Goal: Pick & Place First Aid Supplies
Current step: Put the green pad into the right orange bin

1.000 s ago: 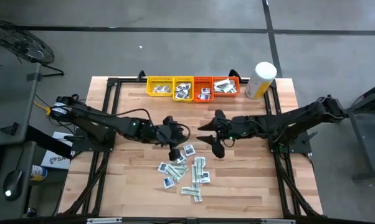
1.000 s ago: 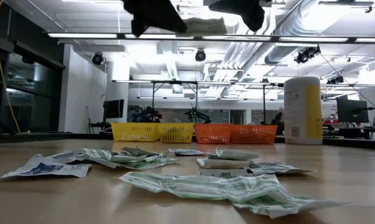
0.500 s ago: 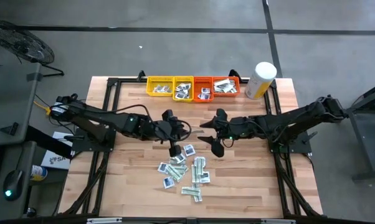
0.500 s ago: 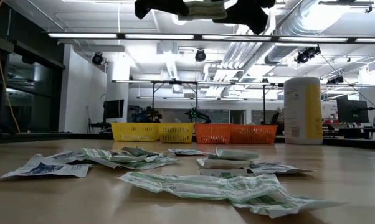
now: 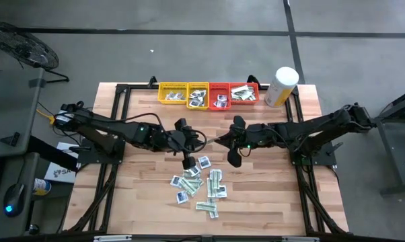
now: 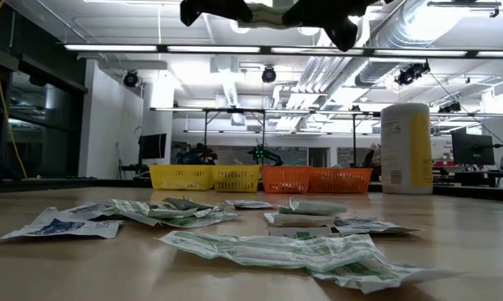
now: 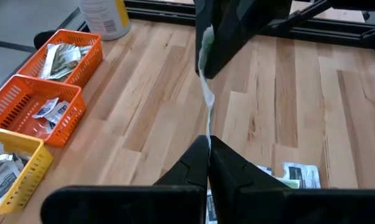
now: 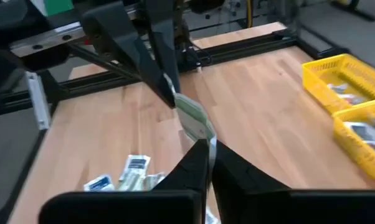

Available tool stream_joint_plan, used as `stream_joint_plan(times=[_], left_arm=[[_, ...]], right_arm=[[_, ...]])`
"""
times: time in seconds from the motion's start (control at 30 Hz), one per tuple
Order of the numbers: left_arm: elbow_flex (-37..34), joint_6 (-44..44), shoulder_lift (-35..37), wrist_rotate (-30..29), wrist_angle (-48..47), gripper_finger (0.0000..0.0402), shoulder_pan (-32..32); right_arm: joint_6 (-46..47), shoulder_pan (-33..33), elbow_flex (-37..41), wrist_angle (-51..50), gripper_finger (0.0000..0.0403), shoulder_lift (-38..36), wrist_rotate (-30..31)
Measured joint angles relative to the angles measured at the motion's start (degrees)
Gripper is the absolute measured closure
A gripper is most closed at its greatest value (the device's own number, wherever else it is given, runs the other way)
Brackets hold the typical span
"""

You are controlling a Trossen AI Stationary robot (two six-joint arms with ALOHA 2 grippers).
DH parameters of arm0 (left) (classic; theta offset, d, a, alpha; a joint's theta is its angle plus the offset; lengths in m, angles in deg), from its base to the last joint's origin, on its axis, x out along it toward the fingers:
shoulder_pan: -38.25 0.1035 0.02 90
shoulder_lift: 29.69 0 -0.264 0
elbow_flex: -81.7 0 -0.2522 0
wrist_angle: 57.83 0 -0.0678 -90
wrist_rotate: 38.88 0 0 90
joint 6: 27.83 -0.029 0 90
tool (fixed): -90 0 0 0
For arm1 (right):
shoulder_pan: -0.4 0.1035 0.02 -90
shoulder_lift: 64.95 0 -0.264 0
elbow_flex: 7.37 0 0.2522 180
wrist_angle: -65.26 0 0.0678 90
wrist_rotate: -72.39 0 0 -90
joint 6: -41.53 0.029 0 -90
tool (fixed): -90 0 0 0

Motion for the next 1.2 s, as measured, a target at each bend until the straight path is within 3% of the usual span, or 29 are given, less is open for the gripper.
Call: stream_joint_plan(times=[0.23, 0.6, 0.83, 1.2], left_arm=[[0.0, -1.6, 0.0, -1.8, -0.1, 0.0372, 0.0], [0.0, 0.9, 4.0, -14.3, -9.1, 0.0231, 0.0], [0.0, 6.3, 7.9, -19.9, -19.2, 0.0217, 0.0], [0.0, 13.8, 8.4, -23.2, -26.1, 0.0220, 0.0]], right_arm=[[1.1, -1.9, 0.0, -0.5, 0.0401, 0.0, -1.1], [1.5, -9.1, -0.3, -11.2, 0.0402, -0.8, 0.0], [-9.1, -21.3, -8.1, -32.5, 0.0403, -1.0, -5.8], [-31.1, -45.7, -16.2, -43.9, 0.0403, 0.7, -13.7]])
